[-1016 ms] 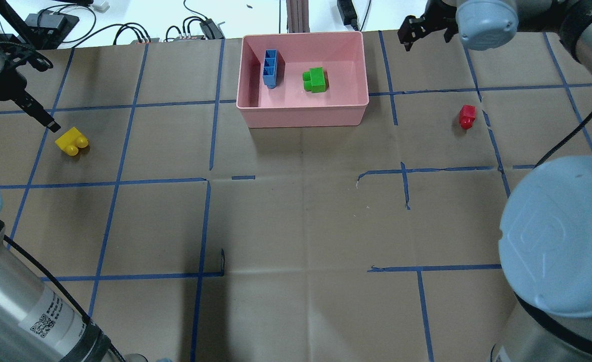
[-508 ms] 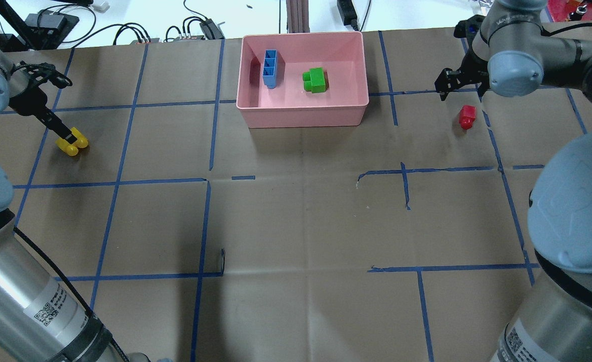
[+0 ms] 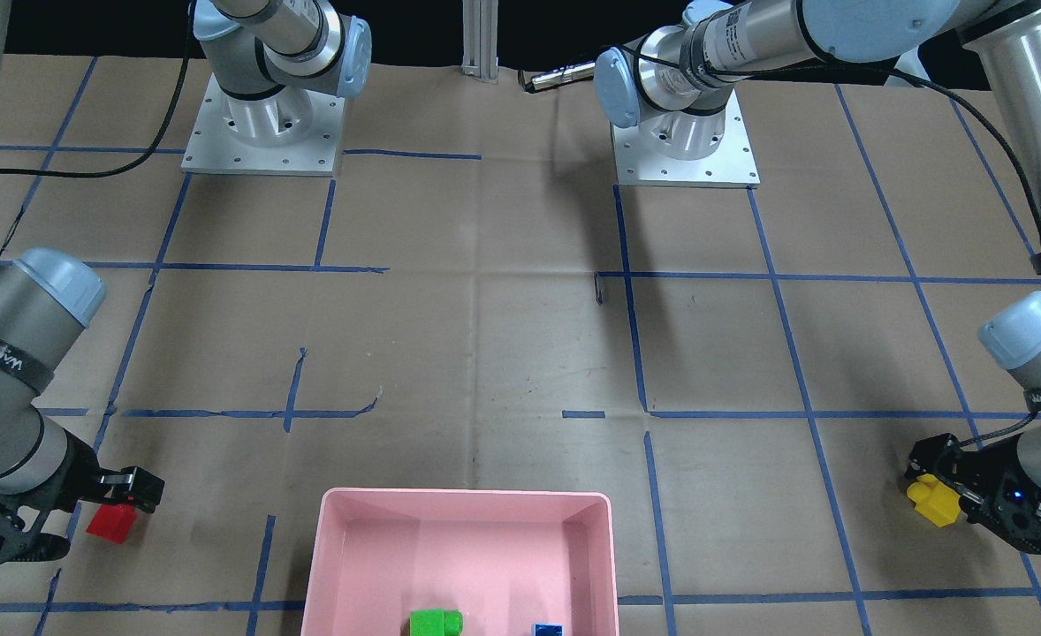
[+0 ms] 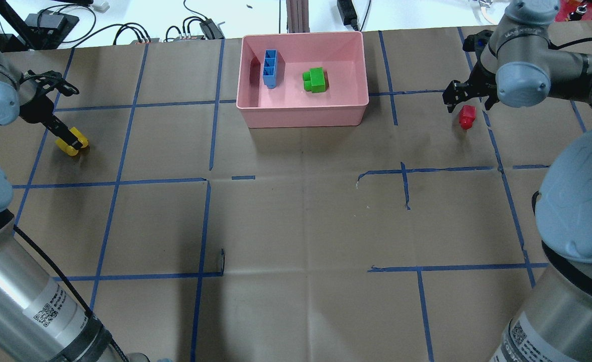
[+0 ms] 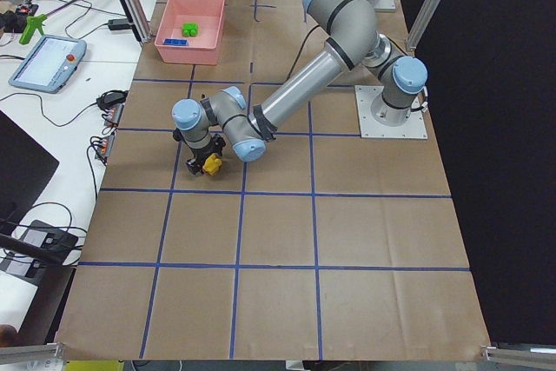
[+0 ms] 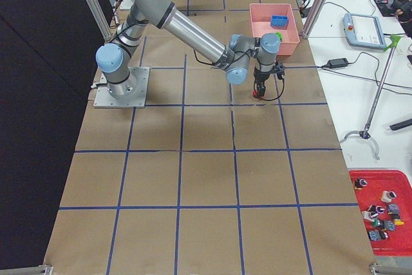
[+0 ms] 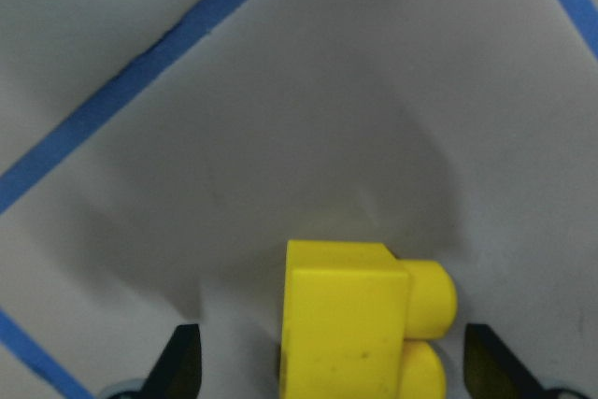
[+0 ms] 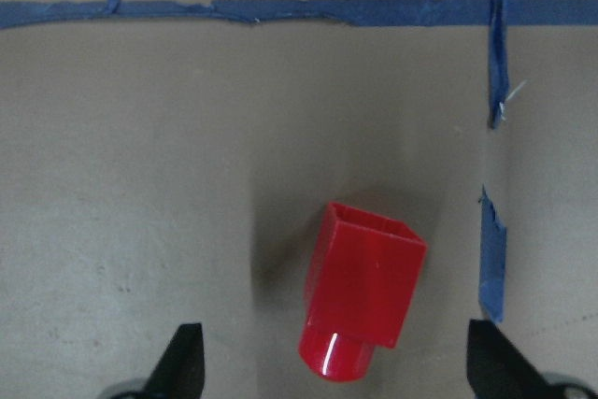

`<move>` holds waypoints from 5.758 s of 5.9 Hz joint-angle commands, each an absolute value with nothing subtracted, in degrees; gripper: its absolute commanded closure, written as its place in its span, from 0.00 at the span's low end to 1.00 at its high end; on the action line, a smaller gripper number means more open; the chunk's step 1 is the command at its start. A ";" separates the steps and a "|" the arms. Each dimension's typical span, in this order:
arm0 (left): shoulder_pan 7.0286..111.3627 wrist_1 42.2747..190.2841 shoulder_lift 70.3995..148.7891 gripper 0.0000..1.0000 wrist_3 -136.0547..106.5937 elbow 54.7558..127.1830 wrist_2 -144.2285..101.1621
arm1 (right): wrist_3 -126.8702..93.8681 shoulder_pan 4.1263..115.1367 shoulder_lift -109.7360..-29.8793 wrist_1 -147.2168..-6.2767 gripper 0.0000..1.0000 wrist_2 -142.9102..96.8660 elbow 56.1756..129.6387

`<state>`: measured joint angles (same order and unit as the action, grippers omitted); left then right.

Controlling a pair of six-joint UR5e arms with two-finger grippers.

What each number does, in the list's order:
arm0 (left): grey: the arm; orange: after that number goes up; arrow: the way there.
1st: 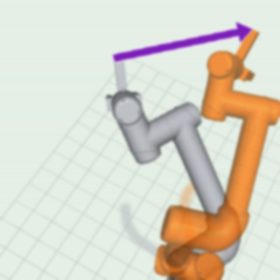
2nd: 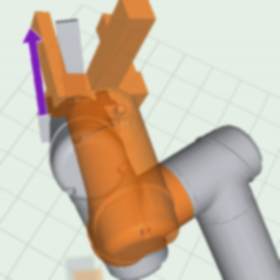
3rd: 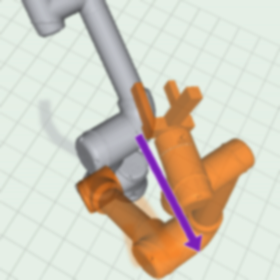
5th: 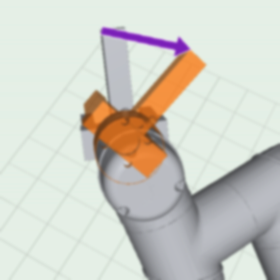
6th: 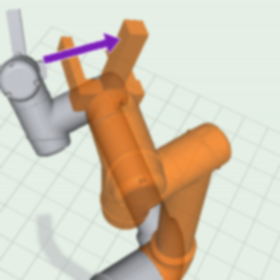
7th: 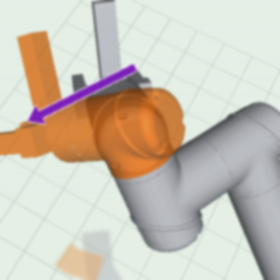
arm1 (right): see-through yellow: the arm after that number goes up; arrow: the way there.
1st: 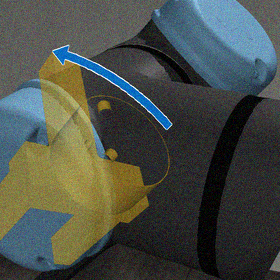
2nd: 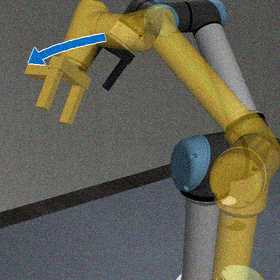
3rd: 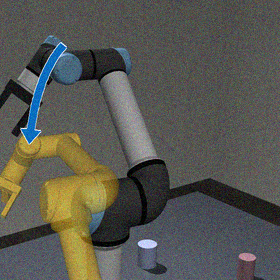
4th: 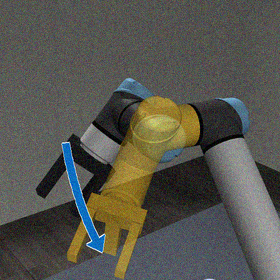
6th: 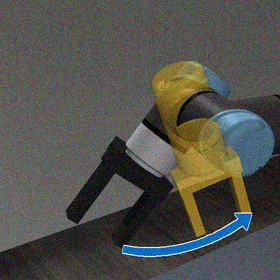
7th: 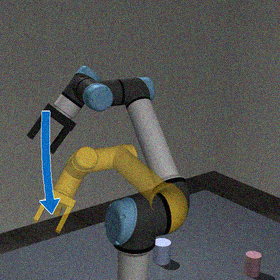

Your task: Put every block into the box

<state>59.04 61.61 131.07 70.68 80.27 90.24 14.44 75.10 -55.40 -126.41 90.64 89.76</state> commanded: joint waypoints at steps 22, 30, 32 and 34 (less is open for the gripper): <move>95.39 84.62 131.78 0.00 -10.84 49.63 82.43 | 0.21 92.87 -74.88 -112.40 0.96 90.62 84.73; 86.48 88.50 91.23 0.00 1.49 88.68 87.80 | -10.82 106.96 -47.55 -124.98 0.54 91.49 61.70; 86.57 88.59 91.58 0.00 1.50 89.03 88.24 | -4.22 105.91 -47.46 -125.16 0.00 91.49 61.26; 87.89 88.24 91.32 0.00 1.67 90.17 89.64 | -3.96 105.21 -48.85 -124.90 0.00 91.58 62.57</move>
